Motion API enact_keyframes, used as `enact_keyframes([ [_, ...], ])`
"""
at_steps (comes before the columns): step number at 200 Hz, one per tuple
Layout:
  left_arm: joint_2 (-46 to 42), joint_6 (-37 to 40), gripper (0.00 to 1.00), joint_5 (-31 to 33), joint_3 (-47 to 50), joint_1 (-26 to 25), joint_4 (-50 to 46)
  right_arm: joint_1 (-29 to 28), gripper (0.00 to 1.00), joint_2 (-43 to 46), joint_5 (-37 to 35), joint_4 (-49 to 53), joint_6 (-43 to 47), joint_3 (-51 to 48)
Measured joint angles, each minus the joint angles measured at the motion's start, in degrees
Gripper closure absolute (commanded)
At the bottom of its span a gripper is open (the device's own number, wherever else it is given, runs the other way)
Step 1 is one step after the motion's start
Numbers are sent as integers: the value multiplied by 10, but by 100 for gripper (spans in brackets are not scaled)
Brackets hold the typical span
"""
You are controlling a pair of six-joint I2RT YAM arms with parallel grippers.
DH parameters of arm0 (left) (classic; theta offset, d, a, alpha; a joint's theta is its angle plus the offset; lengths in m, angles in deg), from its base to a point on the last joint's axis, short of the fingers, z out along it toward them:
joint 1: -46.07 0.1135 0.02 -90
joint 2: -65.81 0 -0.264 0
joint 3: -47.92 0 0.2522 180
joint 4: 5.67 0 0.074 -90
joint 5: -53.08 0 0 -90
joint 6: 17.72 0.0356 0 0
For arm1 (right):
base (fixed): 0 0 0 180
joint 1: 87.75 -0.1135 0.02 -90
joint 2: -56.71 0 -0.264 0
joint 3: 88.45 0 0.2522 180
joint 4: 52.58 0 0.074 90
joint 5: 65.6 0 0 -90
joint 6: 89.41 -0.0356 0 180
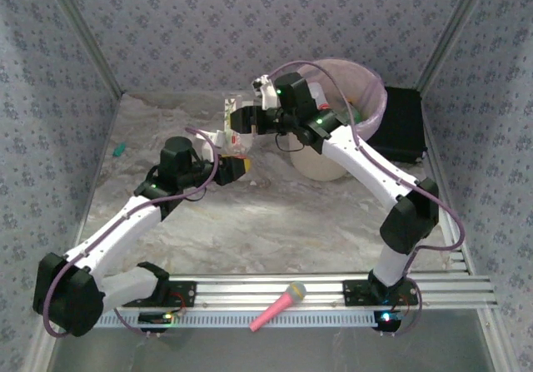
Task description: Put the plastic bottles in the bin
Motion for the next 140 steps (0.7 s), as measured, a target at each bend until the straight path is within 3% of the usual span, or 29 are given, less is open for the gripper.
enact_keyframes([
  [7, 2, 0, 99, 1, 0, -1, 0, 0, 37, 0, 0, 1, 2, 0],
  [36, 2, 0, 73, 5, -5, -4, 0, 2, 46, 0, 0, 23, 11, 16],
  [50, 0, 0, 49, 12, -12, -6, 1, 4, 49, 0, 0, 32, 17, 29],
  [61, -2, 0, 22, 16, -17, -7, 1, 4, 50, 0, 0, 37, 21, 40],
  [77, -12, -4, 4, 22, -18, -7, -5, 10, 50, 0, -1, 46, 33, 61],
  [88, -19, -7, 0, 28, -18, -7, -11, 17, 50, 0, -4, 58, 44, 82],
  [140, -56, 10, 1, 37, -18, -7, -61, 96, 53, 13, -55, 147, 119, 220],
])
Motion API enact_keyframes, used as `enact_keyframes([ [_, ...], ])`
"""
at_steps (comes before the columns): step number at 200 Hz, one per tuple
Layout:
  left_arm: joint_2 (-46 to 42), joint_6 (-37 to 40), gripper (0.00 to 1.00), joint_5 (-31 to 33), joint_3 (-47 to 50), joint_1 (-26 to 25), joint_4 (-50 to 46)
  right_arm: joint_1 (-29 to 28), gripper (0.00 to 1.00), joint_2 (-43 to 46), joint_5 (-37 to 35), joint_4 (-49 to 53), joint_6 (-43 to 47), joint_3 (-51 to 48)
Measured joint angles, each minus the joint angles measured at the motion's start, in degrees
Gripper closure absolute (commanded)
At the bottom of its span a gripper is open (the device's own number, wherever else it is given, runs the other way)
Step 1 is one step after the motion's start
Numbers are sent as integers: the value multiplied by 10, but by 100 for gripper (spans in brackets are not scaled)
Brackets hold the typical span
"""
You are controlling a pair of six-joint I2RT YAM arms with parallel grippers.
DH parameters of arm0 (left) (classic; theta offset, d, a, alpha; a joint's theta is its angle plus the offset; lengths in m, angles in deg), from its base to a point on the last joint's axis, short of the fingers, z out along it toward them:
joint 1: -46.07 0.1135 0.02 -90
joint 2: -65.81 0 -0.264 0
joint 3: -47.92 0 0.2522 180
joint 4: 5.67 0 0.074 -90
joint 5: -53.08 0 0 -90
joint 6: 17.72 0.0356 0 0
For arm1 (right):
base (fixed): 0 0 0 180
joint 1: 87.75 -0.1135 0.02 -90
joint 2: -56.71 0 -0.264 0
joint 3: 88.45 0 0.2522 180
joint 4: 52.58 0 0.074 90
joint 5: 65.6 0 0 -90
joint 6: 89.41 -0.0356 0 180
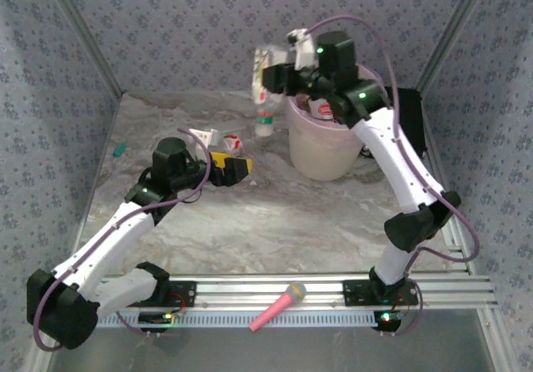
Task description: Put the plastic bottles in the bin
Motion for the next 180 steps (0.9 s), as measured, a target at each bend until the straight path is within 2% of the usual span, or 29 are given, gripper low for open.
enact_keyframes([
  [56, 4, 12, 7, 19, -1, 0, -33, 96, 60, 50, -100, 101, 77, 84],
  [93, 44, 17, 11, 60, -43, 0, -106, 141, 64, -9, -144, 189, 131, 170],
  [124, 62, 18, 12, 98, -75, 0, -152, 160, 65, -66, -146, 249, 155, 174],
  [180, 65, 18, 14, 116, -75, 0, -182, 163, 65, -134, -146, 318, 193, 173],
])
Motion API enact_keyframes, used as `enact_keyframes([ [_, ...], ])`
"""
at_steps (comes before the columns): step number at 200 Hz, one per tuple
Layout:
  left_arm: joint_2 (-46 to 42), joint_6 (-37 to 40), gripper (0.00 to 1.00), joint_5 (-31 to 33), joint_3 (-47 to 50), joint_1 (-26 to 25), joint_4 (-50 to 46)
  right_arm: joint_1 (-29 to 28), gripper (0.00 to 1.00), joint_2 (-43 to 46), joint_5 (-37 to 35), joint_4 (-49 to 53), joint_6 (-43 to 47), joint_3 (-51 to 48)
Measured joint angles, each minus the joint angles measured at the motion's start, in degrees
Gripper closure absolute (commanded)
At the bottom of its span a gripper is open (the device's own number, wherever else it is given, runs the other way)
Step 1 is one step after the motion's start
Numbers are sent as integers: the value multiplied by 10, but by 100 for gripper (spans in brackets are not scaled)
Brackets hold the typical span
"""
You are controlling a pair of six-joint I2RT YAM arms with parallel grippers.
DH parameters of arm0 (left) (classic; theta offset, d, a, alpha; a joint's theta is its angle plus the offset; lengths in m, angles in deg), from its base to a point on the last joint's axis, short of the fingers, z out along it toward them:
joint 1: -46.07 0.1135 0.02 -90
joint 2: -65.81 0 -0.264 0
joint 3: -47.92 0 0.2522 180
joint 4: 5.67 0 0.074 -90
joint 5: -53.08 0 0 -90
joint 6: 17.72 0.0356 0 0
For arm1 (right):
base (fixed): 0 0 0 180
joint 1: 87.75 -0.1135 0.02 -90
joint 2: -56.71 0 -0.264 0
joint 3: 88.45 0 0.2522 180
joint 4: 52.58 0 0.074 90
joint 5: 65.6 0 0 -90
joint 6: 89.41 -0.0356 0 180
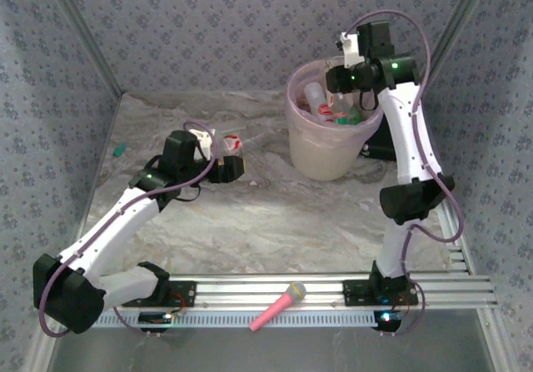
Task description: Put the plastic bottles in the bin
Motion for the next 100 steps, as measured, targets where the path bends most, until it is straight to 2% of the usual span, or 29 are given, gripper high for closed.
enact_keyframes([
  [40, 0, 0, 14, 6, -1, 0, -12, 1, 65, -45, 7, 22, 11, 4],
  [100, 0, 0, 15, 10, -6, 0, -17, 2, 63, -67, 19, 28, 13, 18],
])
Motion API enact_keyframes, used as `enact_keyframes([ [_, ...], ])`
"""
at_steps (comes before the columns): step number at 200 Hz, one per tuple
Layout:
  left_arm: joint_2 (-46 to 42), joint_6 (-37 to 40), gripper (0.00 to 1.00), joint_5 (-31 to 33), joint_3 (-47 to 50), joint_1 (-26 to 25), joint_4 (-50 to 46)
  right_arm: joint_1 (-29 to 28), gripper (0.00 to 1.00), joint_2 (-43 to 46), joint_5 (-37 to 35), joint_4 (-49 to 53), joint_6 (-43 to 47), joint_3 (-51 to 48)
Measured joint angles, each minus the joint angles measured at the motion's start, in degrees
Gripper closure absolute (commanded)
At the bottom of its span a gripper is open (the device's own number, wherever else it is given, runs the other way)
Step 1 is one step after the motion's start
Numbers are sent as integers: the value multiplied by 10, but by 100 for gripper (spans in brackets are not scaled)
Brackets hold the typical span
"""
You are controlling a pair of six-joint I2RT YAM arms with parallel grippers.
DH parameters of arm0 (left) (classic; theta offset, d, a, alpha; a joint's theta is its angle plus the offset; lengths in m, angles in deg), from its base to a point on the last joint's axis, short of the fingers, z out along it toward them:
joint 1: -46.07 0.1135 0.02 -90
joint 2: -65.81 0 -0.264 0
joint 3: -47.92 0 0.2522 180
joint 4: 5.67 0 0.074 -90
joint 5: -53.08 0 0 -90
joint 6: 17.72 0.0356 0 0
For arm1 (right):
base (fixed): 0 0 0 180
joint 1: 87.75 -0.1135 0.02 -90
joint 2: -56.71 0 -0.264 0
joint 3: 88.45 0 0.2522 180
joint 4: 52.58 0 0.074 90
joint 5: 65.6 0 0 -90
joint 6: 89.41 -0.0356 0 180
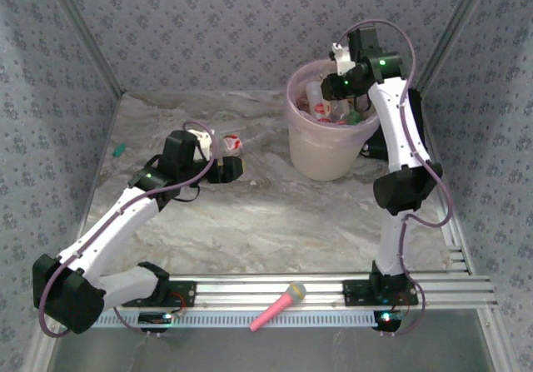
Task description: Put the plastic bottles in the bin
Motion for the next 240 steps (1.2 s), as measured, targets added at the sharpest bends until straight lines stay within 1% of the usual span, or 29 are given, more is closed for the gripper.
enact_keyframes([
  [19, 1, 0, 15, 0, -2, 0, -1, 0, 60, -5, 4, -6, 0, 0],
  [29, 1, 0, 15, 0, -2, 0, -1, 0, 51, -7, 5, -9, 0, 0],
  [52, 2, 0, 15, 0, -2, 0, -1, -2, 39, -12, 5, -19, 2, -4],
  [71, 4, 0, 15, 0, -2, 0, -1, -3, 30, -30, 5, -23, 3, -4],
  [86, 4, 0, 15, 0, -2, 0, -1, -8, 26, -44, 5, -10, 3, -4],
  [110, 6, 4, 14, 0, -2, 0, -1, -12, 14, -43, 3, 4, 4, 12],
  [117, 9, 5, 14, 2, -2, 0, -1, -13, 13, -43, 0, 13, 5, 16],
  [146, 35, 15, 14, 4, -13, 0, -1, -16, 12, -31, -11, 38, 6, 19],
  [185, 75, 33, 14, 11, -46, 2, -1, -9, 14, 23, -22, 49, 6, 19],
  [195, 84, 38, 14, 13, -54, 3, 0, -5, 16, 37, -22, 48, 6, 18],
  [217, 100, 48, 14, 13, -62, 6, 1, 4, 31, 61, -12, 45, 2, 10],
  [234, 115, 56, 14, 17, -67, 10, 1, 7, 34, 64, -1, 40, -1, 4],
  [240, 120, 59, 14, 18, -69, 12, 1, 8, 37, 61, 2, 38, -3, 3],
])
